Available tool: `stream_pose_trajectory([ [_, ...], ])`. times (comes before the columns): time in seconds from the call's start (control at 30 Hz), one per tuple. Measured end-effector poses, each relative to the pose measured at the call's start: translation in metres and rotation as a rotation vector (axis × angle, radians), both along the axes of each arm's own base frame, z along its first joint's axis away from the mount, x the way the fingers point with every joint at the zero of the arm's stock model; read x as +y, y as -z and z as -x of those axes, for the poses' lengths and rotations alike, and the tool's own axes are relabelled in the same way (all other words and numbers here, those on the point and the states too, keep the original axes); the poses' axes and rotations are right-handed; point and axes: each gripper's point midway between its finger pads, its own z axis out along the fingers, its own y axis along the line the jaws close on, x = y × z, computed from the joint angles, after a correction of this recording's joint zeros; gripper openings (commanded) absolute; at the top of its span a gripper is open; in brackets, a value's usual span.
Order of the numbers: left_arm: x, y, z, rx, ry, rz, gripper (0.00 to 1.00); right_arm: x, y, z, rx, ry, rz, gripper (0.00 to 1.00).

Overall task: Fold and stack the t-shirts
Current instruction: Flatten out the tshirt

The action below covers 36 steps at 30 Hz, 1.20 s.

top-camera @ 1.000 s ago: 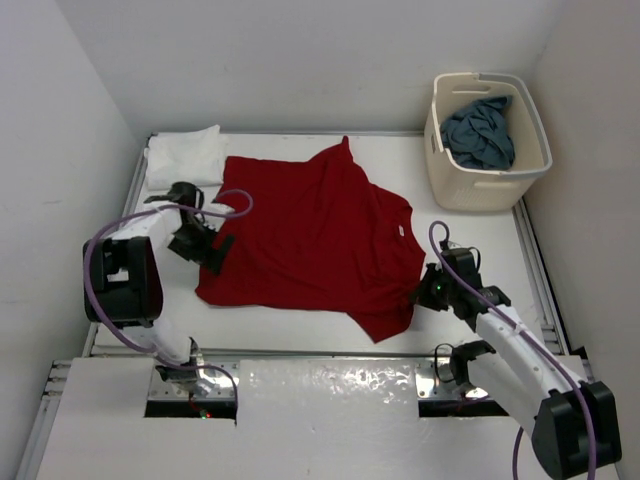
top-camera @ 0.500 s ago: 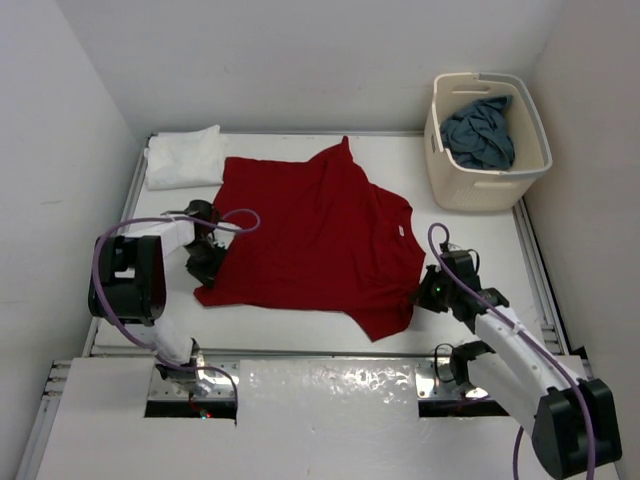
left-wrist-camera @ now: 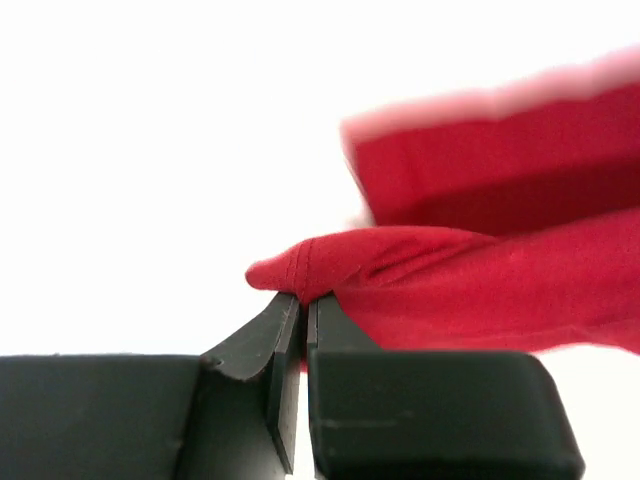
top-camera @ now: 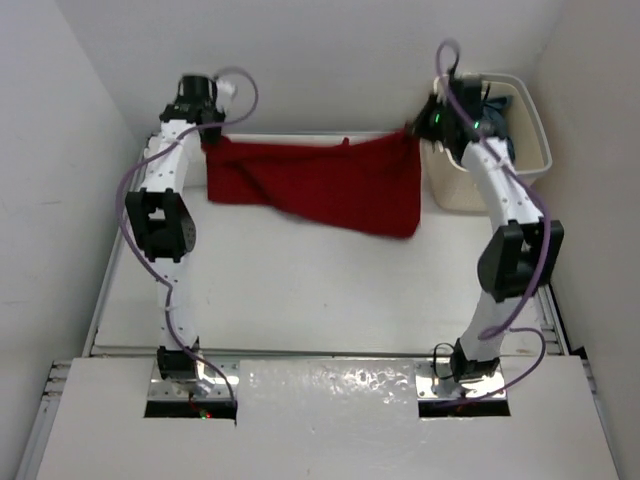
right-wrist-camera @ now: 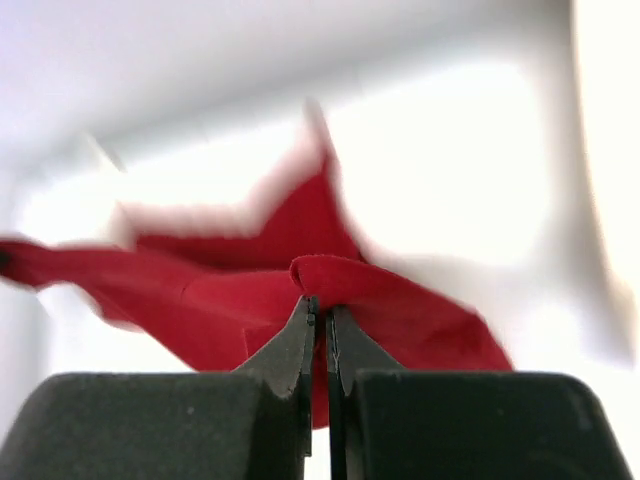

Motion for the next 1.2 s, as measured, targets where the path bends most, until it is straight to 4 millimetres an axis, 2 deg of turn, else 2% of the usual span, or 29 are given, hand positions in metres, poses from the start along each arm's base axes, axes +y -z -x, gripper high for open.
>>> stream_pose_trajectory([
  [0.03,0.002,-0.035,-0.029,-0.137,-0.011,-0.017,0.00,-0.005,-0.037,-0.028,-0.090,0.016,-0.009,0.00],
  [0.07,0.004,-0.084,-0.054,-0.336,-0.027,-0.034,0.00,-0.010,-0.084,-0.052,-0.201,0.032,-0.018,0.00],
  [0.1,0.004,-0.121,-0.057,-0.453,-0.033,-0.040,0.00,-0.014,-0.131,-0.066,-0.319,0.046,-0.027,0.00],
  [0.13,0.004,-0.157,-0.043,-0.537,-0.032,-0.046,0.00,-0.018,-0.169,-0.070,-0.420,0.056,-0.034,0.00],
  [0.17,0.003,-0.195,-0.025,-0.596,-0.031,-0.049,0.00,-0.022,-0.210,-0.059,-0.517,0.067,-0.041,0.00],
  [0.2,0.002,-0.245,-0.012,-0.693,-0.031,-0.045,0.00,-0.026,-0.239,-0.043,-0.592,0.078,-0.046,0.00],
  [0.27,-0.004,-0.342,0.007,-0.923,-0.021,-0.029,0.00,-0.031,-0.279,0.001,-0.692,0.098,-0.050,0.00],
  [0.3,-0.006,-0.382,0.021,-1.027,-0.016,-0.022,0.00,-0.034,-0.291,0.024,-0.730,0.106,-0.051,0.00],
  [0.33,-0.008,-0.412,0.037,-1.102,-0.005,-0.016,0.00,-0.034,-0.299,0.047,-0.763,0.110,-0.053,0.00],
  [0.37,-0.009,-0.427,0.050,-1.137,0.008,-0.013,0.00,-0.035,-0.301,0.064,-0.786,0.113,-0.055,0.00],
  [0.4,-0.012,-0.431,0.061,-1.147,0.028,-0.011,0.00,-0.036,-0.298,0.081,-0.809,0.115,-0.055,0.00],
  [0.43,-0.015,-0.427,0.071,-1.133,0.052,-0.010,0.00,-0.037,-0.289,0.093,-0.807,0.119,-0.054,0.00],
  [0.47,-0.017,-0.414,0.075,-1.099,0.075,-0.011,0.00,-0.038,-0.274,0.102,-0.798,0.122,-0.052,0.00],
  [0.5,-0.020,-0.396,0.077,-1.051,0.098,-0.013,0.00,-0.039,-0.248,0.107,-0.760,0.124,-0.048,0.00],
  [0.57,-0.025,-0.339,0.078,-0.900,0.145,-0.020,0.00,-0.037,-0.191,0.114,-0.657,0.118,-0.037,0.00],
  [0.6,-0.026,-0.297,0.077,-0.796,0.162,-0.023,0.00,-0.035,-0.153,0.117,-0.581,0.112,-0.030,0.00],
  [0.67,-0.024,-0.212,0.087,-0.573,0.180,-0.027,0.00,-0.030,-0.075,0.135,-0.413,0.095,-0.012,0.00],
  [0.7,-0.022,-0.164,0.100,-0.438,0.186,-0.030,0.00,-0.026,-0.035,0.153,-0.320,0.081,-0.002,0.00],
  [0.73,-0.019,-0.123,0.115,-0.312,0.187,-0.032,0.00,-0.022,-0.005,0.171,-0.250,0.063,0.005,0.00],
  [0.77,-0.013,-0.079,0.141,-0.150,0.186,-0.037,0.00,-0.018,0.020,0.189,-0.192,0.043,0.011,0.00],
  [0.83,-0.002,-0.022,0.184,0.066,0.175,-0.043,0.00,-0.009,0.053,0.224,-0.126,0.005,0.010,0.00],
  [0.9,0.017,0.015,0.240,0.267,0.145,-0.062,0.00,0.002,0.083,0.260,-0.082,-0.038,-0.012,0.00],
  [1.03,0.035,0.047,0.327,0.500,0.118,-0.101,0.00,0.010,0.133,0.301,0.052,-0.080,-0.030,0.00],
  [1.13,0.036,0.068,0.375,0.648,0.129,-0.104,0.00,0.006,0.159,0.322,0.159,-0.077,-0.014,0.00],
  [1.2,0.034,0.080,0.394,0.711,0.136,-0.098,0.00,0.004,0.164,0.328,0.187,-0.078,-0.005,0.00],
])
